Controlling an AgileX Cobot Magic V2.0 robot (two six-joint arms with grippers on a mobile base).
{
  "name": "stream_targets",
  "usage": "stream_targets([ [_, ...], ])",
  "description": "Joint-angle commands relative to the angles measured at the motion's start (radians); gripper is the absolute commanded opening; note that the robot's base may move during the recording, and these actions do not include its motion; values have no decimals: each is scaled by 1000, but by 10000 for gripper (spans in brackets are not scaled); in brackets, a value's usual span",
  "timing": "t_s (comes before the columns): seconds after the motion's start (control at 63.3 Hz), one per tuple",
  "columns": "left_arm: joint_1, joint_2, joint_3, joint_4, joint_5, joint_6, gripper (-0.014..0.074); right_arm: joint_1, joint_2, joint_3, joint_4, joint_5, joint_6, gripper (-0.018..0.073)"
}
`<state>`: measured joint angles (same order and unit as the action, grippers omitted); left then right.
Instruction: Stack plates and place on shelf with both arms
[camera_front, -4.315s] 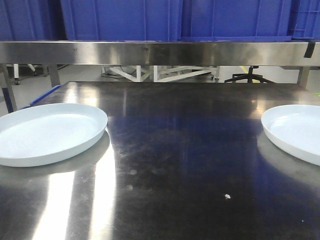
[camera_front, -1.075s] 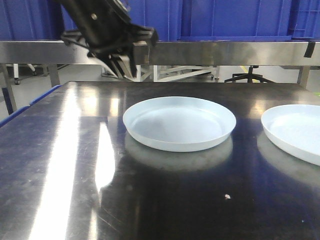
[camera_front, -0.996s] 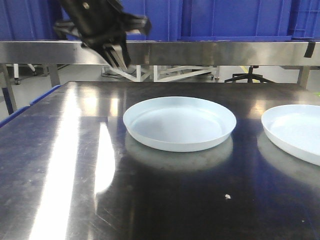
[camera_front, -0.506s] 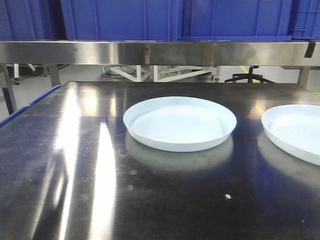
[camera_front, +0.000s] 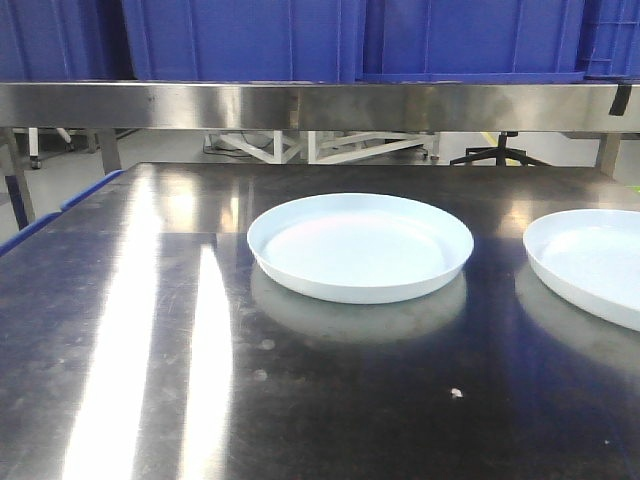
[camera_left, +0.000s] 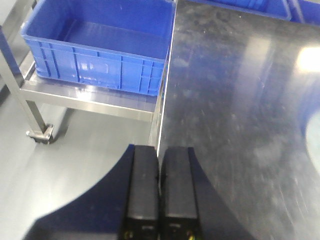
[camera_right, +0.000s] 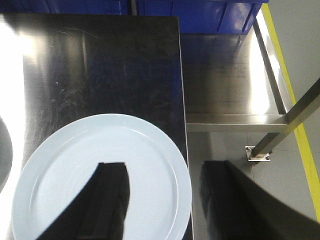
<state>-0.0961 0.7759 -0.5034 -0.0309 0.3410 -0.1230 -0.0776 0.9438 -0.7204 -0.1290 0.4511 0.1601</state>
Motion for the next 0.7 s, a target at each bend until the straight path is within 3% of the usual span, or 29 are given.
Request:
stream_targets([
  [0.0,-1,-109,15,0,-98,-13,87,-2,-8,-37,-5,-68,-1,444],
  [0.253,-1,-244,53,91,-95,-13,87,-2,-8,-37,-5,-69,-1,444],
  [0.506,-1,-241,53,96,-73,-13,87,-2,-8,-37,-4,-66,-1,434],
  [0.569,-1,-241,53,86,-71,-13,87,-2,-8,-37,-4,-60,-1,366],
  [0.68,-1,-241,53,85,-71,-13,87,-2,-8,-37,-4,-27,-1,160],
])
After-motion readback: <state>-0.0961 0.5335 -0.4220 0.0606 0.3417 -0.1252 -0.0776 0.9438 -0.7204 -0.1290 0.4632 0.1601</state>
